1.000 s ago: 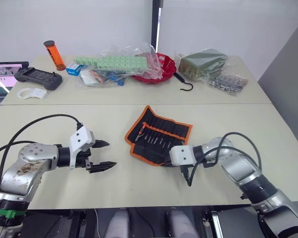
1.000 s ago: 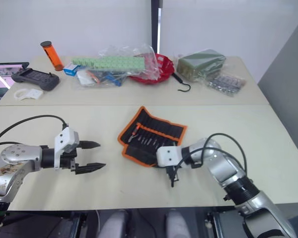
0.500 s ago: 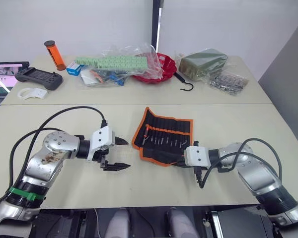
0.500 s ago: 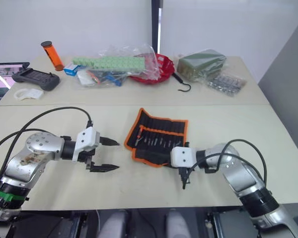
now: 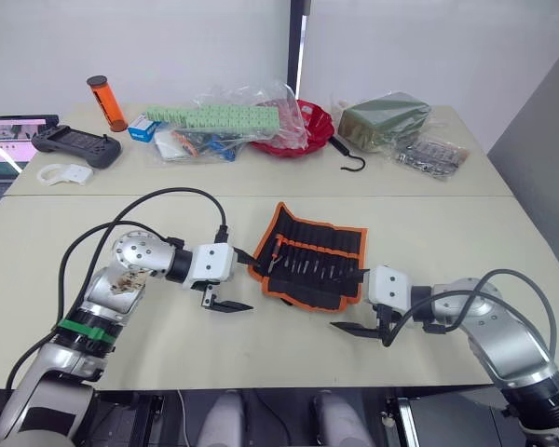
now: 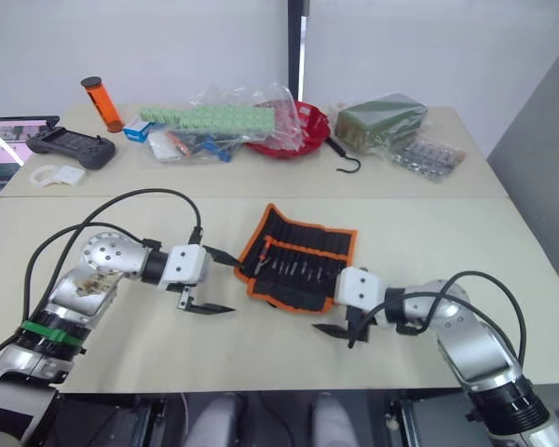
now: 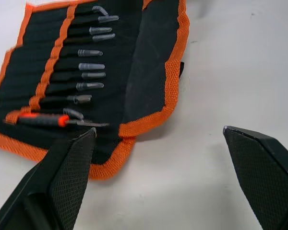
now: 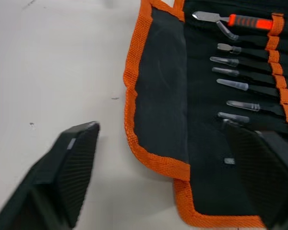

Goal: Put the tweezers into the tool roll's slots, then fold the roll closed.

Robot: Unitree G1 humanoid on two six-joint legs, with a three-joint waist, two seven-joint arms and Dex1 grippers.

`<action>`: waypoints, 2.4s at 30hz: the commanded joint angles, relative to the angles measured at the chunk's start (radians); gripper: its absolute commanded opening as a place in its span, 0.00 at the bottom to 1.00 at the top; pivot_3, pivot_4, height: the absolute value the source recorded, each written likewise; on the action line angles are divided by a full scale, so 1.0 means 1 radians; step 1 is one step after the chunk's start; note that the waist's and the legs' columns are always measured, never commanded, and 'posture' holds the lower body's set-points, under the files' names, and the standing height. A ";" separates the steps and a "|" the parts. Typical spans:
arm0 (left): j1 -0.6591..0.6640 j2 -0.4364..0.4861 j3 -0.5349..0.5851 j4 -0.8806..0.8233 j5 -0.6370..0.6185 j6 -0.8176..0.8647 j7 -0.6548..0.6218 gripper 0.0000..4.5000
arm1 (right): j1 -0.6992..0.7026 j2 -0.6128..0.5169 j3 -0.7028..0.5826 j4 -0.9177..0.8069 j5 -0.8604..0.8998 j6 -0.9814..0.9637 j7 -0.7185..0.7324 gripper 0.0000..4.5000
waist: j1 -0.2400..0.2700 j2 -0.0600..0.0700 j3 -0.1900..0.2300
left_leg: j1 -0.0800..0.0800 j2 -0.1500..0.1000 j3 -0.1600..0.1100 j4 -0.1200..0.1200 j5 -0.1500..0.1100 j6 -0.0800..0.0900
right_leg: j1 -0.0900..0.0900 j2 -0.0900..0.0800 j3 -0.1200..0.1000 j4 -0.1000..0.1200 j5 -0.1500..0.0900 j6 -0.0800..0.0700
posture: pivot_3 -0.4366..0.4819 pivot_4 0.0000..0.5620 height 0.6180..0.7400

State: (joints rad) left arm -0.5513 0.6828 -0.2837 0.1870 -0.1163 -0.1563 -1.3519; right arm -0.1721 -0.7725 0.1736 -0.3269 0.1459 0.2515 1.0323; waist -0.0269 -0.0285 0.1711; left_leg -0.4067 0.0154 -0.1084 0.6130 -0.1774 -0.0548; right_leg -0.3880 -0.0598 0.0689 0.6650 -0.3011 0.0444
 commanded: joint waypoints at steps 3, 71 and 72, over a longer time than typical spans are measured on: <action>-0.042 -0.038 -0.015 0.079 0.025 -0.125 -0.016 1.00 | 0.031 0.012 -0.022 -0.028 -0.034 -0.072 -0.059 0.99 | 0.000 0.000 0.000 | 0.000 0.000 0.000 0.000 0.000 0.000 | 0.000 0.000 0.000 0.000 0.000 0.000 | 0.48 0.27 1.00; -0.091 -0.105 -0.078 -0.012 0.042 0.440 0.116 0.00 | -0.082 0.085 0.013 0.201 0.106 0.093 -0.024 0.01 | 0.009 0.000 0.000 | -0.001 0.000 0.000 0.011 -0.002 0.003 | 0.002 0.000 0.000 0.005 0.001 0.002 | 0.48 0.27 1.00; -0.092 -0.110 -0.073 -0.009 0.044 0.439 0.128 0.00 | -0.080 0.092 0.013 0.211 0.097 0.083 -0.030 0.01 | 0.009 0.000 0.000 | -0.001 -0.001 0.000 0.012 -0.002 0.003 | 0.002 0.000 0.000 0.006 0.001 0.002 | 0.48 0.27 1.00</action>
State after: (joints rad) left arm -0.6394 0.5737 -0.3744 0.1743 -0.0897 0.2864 -1.2521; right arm -0.2520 -0.6784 0.1984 -0.1218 0.2565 0.3589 1.0200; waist -0.0182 -0.0285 0.1711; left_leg -0.4075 0.0148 -0.1086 0.6251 -0.1792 -0.0516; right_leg -0.3859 -0.0594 0.0691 0.6714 -0.3004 0.0462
